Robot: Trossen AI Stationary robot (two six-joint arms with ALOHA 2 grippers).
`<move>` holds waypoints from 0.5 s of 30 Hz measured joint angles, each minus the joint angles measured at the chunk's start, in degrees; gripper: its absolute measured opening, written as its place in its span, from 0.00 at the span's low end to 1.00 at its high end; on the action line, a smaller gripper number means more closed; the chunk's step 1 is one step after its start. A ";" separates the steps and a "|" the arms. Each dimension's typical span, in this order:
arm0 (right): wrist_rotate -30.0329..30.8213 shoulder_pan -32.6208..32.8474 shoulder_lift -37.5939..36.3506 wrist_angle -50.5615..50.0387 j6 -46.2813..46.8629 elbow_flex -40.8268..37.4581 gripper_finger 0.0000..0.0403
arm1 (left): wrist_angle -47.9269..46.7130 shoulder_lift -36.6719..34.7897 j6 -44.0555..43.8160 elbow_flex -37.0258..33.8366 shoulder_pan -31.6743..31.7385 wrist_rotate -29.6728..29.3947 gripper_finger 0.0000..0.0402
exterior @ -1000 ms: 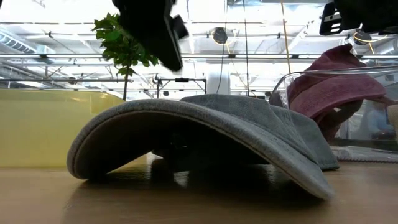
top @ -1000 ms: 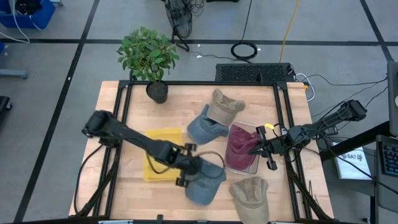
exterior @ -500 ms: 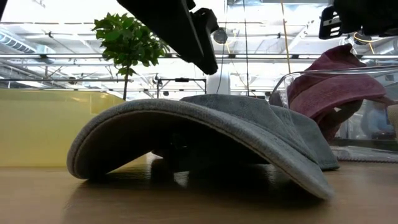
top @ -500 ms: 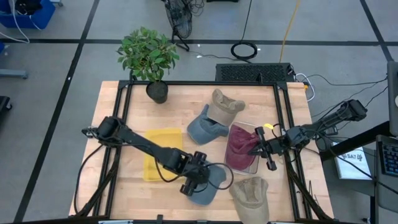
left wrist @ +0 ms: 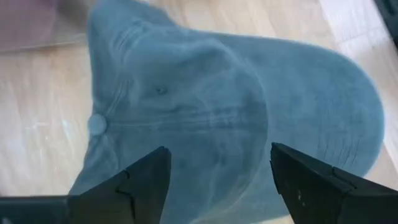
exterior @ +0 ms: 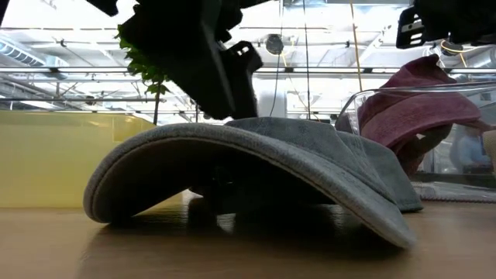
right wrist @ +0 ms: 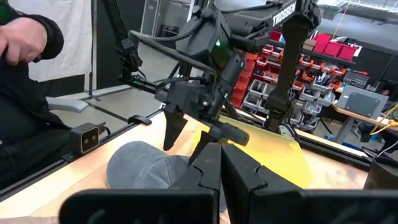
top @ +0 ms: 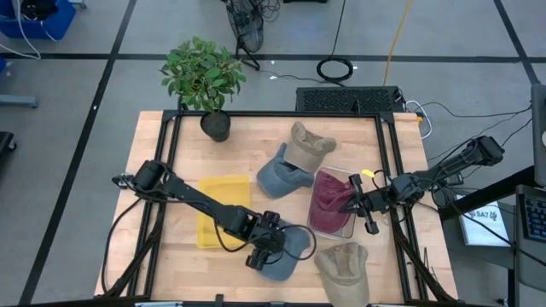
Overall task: Pick and place caps into container
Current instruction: Put the bottom blue cap into the yellow container
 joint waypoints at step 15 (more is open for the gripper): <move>0.00 -0.02 0.00 0.78 -3.18 0.00 0.00 | 9.03 -0.15 0.20 -6.36 0.32 0.07 0.55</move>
